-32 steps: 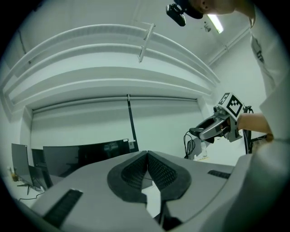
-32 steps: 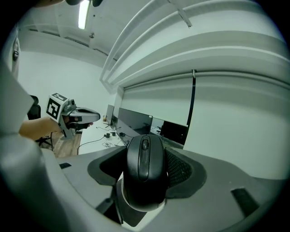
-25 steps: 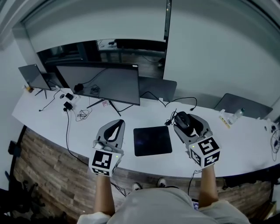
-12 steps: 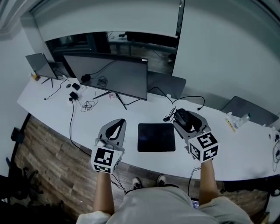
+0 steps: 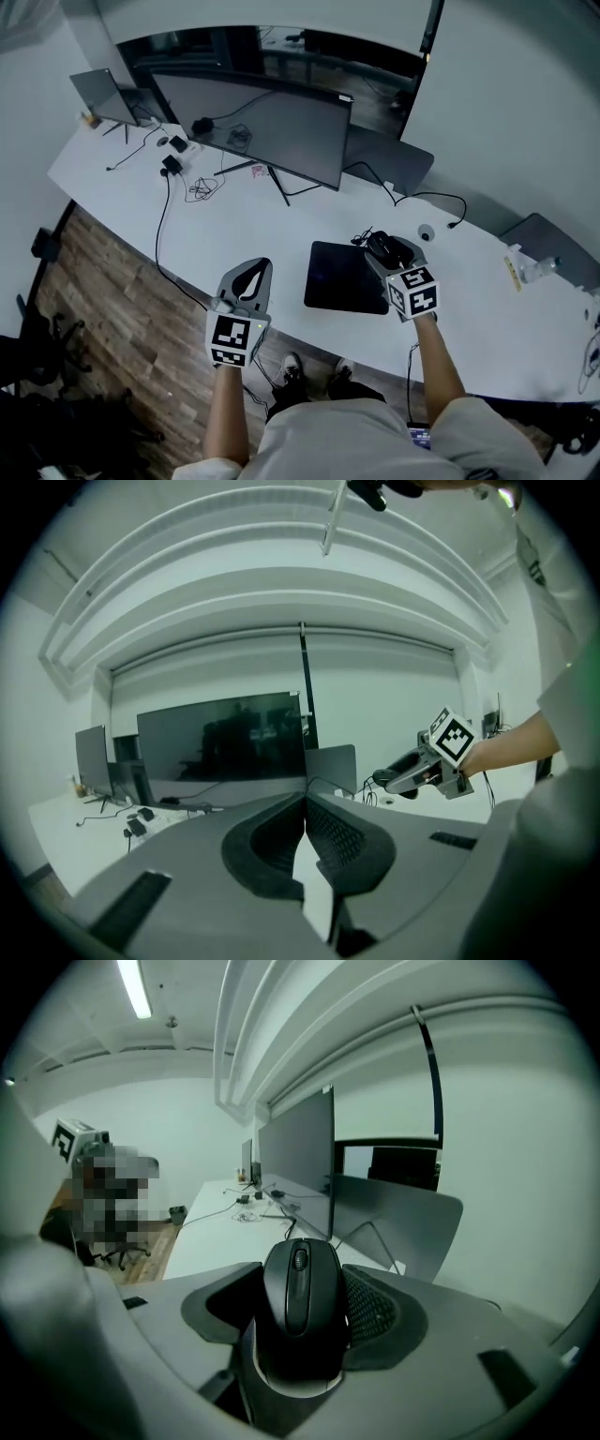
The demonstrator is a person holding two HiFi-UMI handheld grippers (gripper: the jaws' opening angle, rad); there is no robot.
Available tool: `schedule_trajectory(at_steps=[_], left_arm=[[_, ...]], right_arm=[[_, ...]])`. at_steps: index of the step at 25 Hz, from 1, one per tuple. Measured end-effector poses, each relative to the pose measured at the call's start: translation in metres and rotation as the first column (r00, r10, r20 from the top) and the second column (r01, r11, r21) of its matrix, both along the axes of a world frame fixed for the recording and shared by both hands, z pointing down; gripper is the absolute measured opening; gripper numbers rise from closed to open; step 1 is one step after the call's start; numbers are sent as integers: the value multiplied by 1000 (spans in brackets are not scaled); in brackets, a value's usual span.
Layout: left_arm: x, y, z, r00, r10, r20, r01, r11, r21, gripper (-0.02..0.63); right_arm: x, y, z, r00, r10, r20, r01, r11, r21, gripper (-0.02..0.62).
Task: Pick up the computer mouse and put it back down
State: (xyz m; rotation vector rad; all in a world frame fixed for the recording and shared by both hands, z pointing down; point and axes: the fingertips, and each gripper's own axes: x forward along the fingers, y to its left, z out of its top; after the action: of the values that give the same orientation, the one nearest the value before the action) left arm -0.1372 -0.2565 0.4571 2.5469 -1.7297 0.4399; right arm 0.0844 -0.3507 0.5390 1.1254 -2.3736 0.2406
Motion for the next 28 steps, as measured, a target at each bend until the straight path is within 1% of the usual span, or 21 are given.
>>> schedule_trajectory(at_steps=[4,7,11,16,20,24,28], left_arm=[[-2,5,44,1000,-27,11,28,995,-92,17],[-2,9,64,999,-52,17,54,991,-126,17],[1,15,86,998,-69,5,69,983,-168,17],[12,21,108,998,-57,2,57,976,-210,17],[15,22,116,998,-56,-3,54,972,-228,17],[21,16,117,999,-49,-15,44,973,-225,17],[25,7,108,1000,-17,-13,14,978,-208,17]], right_arm=[[0,-12,85,998,-13,-69,6,995,-96,279],[2,-11,142,993,-28,-112,8,984,-179,279],[4,0,188,982,-57,-179,11,969,-248,279],[8,2,218,966,-79,-248,4,957,-289,279],[8,1,224,971,-82,-225,2,942,-334,281],[9,-1,224,970,-107,-218,18,926,-376,282],[16,-2,208,967,-122,-222,30,925,-379,296]])
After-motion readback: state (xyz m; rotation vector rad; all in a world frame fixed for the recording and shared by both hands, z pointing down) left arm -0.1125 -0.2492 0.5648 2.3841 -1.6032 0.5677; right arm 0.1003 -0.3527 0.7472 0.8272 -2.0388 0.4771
